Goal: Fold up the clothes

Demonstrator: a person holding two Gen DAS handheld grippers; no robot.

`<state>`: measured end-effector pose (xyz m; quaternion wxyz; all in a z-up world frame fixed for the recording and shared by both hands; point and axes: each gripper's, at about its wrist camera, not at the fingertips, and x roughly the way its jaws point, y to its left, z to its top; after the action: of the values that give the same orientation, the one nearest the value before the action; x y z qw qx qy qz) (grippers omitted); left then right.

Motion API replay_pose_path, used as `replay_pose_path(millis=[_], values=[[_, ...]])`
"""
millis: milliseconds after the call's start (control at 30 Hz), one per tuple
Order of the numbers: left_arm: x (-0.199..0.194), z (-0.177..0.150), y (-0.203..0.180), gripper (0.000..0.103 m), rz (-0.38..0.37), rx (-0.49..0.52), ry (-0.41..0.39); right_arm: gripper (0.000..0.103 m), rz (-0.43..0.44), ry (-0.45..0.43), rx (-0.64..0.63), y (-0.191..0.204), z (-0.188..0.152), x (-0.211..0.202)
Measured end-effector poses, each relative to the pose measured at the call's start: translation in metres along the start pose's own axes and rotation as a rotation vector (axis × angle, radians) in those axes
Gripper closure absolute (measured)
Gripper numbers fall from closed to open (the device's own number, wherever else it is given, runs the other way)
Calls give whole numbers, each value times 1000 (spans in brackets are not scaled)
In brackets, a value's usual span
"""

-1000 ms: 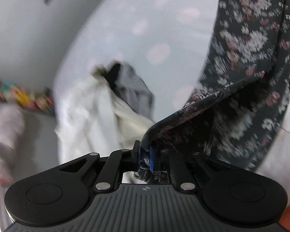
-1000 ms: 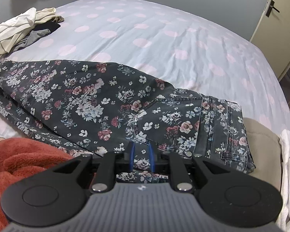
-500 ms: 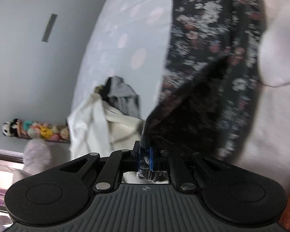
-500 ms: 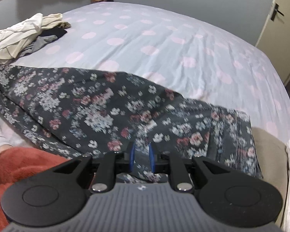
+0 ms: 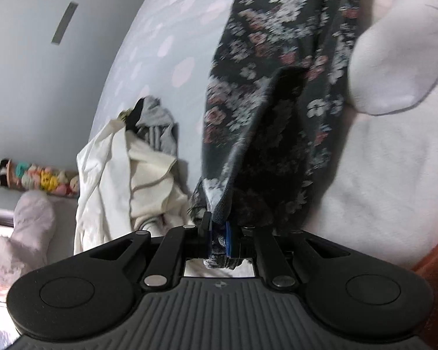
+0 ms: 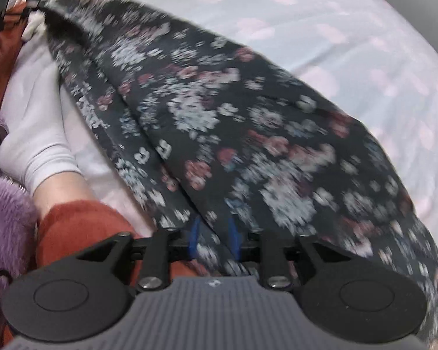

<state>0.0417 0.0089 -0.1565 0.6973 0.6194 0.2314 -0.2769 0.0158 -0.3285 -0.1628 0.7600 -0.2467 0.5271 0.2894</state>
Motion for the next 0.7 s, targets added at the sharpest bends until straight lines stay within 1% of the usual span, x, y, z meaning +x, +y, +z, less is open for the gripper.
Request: replay_pose_path(millis=[233, 267, 300, 400, 533, 633, 700], values=[[6, -3, 11, 97, 6, -44, 20, 67, -64, 105, -113, 20, 18, 46], [7, -3, 12, 97, 5, -46, 21, 69, -73, 120, -129, 23, 21, 53], [8, -3, 13, 97, 6, -45, 22, 83, -85, 126, -136, 25, 22, 57], [10, -1, 17, 97, 18, -35, 23, 100, -114, 76, -106, 19, 21, 46], [13, 11, 38, 97, 92, -36, -6, 102, -191, -37, -26, -1, 21, 12], [16, 21, 55, 97, 147, -36, -27, 102, -253, -126, 48, -20, 29, -15], [17, 27, 66, 97, 184, -36, -41, 102, -295, -161, 81, -28, 35, -31]])
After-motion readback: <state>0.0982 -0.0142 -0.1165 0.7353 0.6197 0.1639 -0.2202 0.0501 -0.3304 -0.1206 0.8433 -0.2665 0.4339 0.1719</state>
